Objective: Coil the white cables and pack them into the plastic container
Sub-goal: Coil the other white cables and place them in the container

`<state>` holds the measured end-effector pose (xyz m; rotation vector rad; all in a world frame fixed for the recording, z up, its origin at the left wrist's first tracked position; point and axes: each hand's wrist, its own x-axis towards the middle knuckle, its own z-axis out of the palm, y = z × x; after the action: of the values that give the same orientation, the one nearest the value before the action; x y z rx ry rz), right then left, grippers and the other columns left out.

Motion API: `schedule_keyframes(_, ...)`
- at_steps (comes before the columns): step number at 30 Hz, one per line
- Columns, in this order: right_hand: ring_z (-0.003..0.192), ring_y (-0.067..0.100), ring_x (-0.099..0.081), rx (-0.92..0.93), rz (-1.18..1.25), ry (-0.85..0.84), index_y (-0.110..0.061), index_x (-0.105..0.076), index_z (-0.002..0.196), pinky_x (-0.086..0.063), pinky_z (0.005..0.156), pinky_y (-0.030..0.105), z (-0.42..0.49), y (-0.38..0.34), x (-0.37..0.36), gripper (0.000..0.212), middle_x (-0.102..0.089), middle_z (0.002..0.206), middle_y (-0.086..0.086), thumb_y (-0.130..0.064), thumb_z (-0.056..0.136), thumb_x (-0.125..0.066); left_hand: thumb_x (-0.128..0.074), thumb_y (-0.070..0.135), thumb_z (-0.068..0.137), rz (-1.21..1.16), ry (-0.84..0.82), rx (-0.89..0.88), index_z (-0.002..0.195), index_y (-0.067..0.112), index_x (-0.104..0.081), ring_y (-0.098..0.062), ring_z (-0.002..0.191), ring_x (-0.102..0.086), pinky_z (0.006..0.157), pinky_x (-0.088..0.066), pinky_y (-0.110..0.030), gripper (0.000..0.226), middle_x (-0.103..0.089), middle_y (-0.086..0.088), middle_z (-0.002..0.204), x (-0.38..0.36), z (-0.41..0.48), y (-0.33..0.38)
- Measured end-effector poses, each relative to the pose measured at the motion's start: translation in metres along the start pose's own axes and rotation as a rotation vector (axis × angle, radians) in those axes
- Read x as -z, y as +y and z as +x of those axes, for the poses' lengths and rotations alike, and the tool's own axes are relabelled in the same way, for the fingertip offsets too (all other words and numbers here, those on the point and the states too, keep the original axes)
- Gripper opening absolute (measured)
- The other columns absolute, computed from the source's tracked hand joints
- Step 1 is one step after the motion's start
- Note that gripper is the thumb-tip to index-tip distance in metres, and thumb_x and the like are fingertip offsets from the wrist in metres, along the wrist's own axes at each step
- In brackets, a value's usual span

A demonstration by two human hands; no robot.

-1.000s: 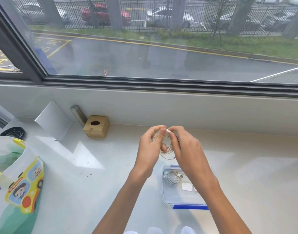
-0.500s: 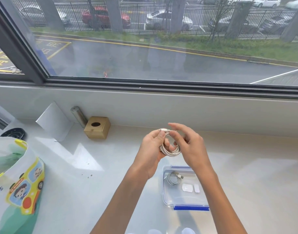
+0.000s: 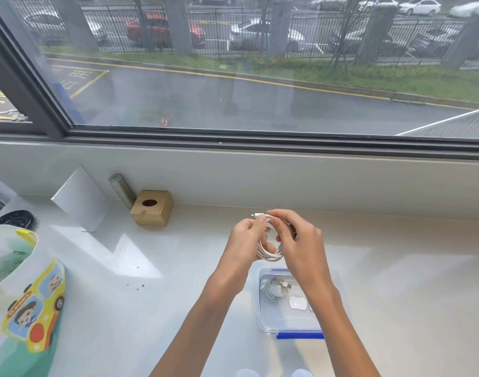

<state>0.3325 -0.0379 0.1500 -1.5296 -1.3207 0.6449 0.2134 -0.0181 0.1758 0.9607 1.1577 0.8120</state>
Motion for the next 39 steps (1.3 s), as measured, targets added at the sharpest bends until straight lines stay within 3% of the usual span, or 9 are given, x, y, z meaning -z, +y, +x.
schedule_keyframes(5, 0.066, 0.011, -0.064, 0.014, 0.125, 0.079, -0.029, -0.074, 0.099, -0.048, 0.062, 0.017, 0.0, -0.003, 0.001, 0.021, -0.072, 0.084, -0.017, -0.012, 0.097, -0.062, -0.043, 0.028, 0.105, -0.015, -0.061, -0.03, 0.085, 0.007, -0.052, -0.016, 0.054, -0.056, 0.07, -0.051, -0.033, 0.03, -0.047, 0.0, 0.06, 0.001, 0.002, 0.005)
schedule_keyframes(11, 0.067, 0.014, -0.067, -0.005, 0.246, 0.19, -0.029, -0.074, 0.102, -0.054, 0.065, 0.025, 0.002, -0.004, -0.003, 0.015, -0.075, 0.086, -0.013, -0.018, 0.097, -0.064, -0.044, 0.035, 0.103, -0.184, -0.098, -0.055, 0.081, 0.008, -0.048, -0.016, 0.055, -0.051, 0.067, -0.045, -0.03, 0.035, -0.043, 0.0, 0.06, -0.008, 0.004, 0.003)
schedule_keyframes(16, 0.062, 0.008, -0.063, -0.005, 0.263, 0.077, -0.026, -0.071, 0.094, -0.048, 0.06, 0.02, 0.012, -0.001, 0.011, 0.012, -0.073, 0.08, -0.009, -0.021, 0.099, -0.061, -0.043, 0.033, 0.103, -0.198, -0.193, -0.06, 0.063, 0.022, -0.062, -0.017, 0.057, -0.056, 0.063, -0.047, -0.025, 0.047, -0.042, 0.001, 0.055, -0.004, 0.009, 0.01)
schedule_keyframes(23, 0.074, 0.008, -0.067, -0.107, 0.308, 0.037, -0.022, -0.072, 0.095, -0.05, 0.066, 0.019, 0.011, 0.004, 0.016, 0.018, -0.074, 0.085, -0.004, -0.023, 0.102, -0.056, -0.042, 0.032, 0.103, -0.191, -0.134, 0.048, 0.081, 0.014, -0.064, -0.016, 0.052, -0.055, 0.065, -0.047, -0.027, 0.036, -0.043, 0.005, 0.048, -0.015, 0.016, 0.008)
schedule_keyframes(27, 0.091, 0.003, -0.07, -0.115, 0.285, -0.09, -0.029, -0.071, 0.114, -0.054, 0.075, 0.022, 0.007, 0.004, 0.02, 0.019, -0.076, 0.101, -0.012, -0.034, 0.097, -0.063, -0.04, 0.038, 0.104, -0.065, -0.036, -0.094, 0.085, 0.01, -0.069, -0.013, 0.053, -0.054, 0.054, -0.046, -0.019, 0.044, -0.063, 0.004, 0.059, -0.024, 0.018, 0.001)
schedule_keyframes(30, 0.098, 0.007, -0.071, -0.057, 0.151, -0.086, -0.029, -0.07, 0.12, -0.057, 0.084, 0.03, 0.008, 0.004, 0.026, 0.026, -0.076, 0.105, -0.017, -0.025, 0.095, -0.068, -0.039, 0.05, 0.101, -0.101, -0.239, -0.067, 0.099, 0.006, -0.068, -0.012, 0.059, -0.055, 0.064, -0.048, -0.021, 0.053, -0.06, 0.008, 0.055, -0.017, 0.022, 0.001)
schedule_keyframes(33, 0.103, 0.013, -0.071, -0.06, 0.23, -0.137, -0.023, -0.069, 0.126, -0.055, 0.09, 0.035, 0.011, 0.005, 0.035, 0.029, -0.076, 0.11, -0.009, -0.023, 0.097, -0.065, -0.045, 0.045, 0.1, -0.201, -0.454, -0.037, 0.113, 0.001, -0.066, -0.015, 0.07, -0.061, 0.075, -0.052, -0.026, 0.051, -0.052, 0.008, 0.057, -0.003, 0.023, 0.003)
schedule_keyframes(37, 0.088, 0.005, -0.067, -0.023, 0.035, -0.117, -0.028, -0.061, 0.136, -0.051, 0.078, 0.019, 0.011, 0.005, 0.035, 0.037, -0.077, 0.098, -0.008, -0.025, 0.1, -0.059, -0.049, 0.046, 0.094, -0.311, -0.262, -0.09, 0.069, 0.017, -0.065, -0.017, 0.067, -0.066, 0.076, -0.054, -0.03, 0.041, -0.041, -0.003, 0.06, -0.012, 0.021, -0.002)
schedule_keyframes(39, 0.08, 0.002, -0.062, 0.017, -0.104, -0.086, -0.029, -0.057, 0.14, -0.046, 0.07, 0.013, 0.009, 0.006, 0.031, 0.039, -0.075, 0.092, -0.007, -0.023, 0.101, -0.056, -0.047, 0.051, 0.092, -0.32, -0.212, -0.109, 0.064, 0.017, -0.056, -0.017, 0.064, -0.066, 0.076, -0.053, -0.031, 0.045, -0.039, -0.009, 0.061, -0.016, 0.023, -0.008)
